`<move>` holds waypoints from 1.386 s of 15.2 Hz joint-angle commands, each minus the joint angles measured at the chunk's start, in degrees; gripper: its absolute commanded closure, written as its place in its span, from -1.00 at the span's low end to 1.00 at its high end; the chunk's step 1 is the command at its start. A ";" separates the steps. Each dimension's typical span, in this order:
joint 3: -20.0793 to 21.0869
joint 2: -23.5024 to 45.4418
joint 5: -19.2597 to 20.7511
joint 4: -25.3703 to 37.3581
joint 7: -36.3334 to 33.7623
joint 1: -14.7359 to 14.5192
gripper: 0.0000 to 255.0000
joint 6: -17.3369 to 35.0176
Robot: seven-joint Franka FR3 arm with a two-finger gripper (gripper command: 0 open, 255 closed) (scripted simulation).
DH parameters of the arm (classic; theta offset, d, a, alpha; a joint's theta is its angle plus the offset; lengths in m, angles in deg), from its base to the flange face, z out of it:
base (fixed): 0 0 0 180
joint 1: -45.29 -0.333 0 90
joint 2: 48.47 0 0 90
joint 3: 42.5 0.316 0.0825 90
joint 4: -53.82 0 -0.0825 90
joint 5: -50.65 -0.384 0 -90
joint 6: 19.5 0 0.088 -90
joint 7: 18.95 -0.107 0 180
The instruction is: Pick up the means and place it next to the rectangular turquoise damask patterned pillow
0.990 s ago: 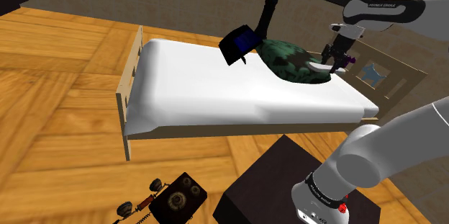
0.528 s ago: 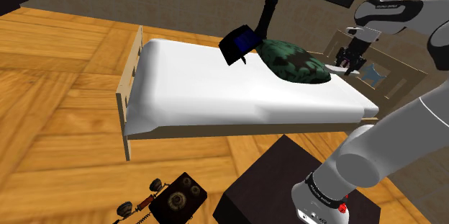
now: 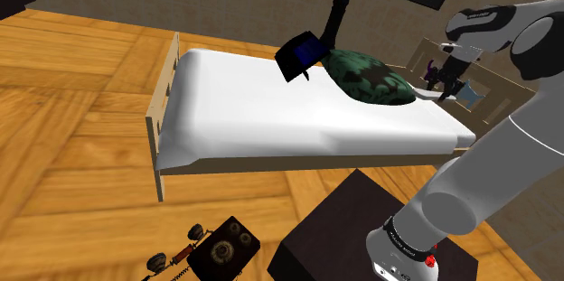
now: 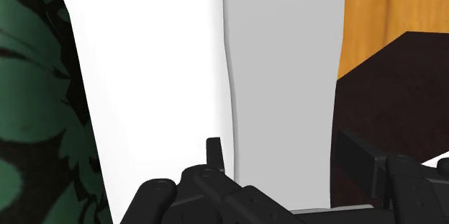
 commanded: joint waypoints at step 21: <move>-1.60 9.81 -9.59 -12.03 7.00 1.48 1.00 16.36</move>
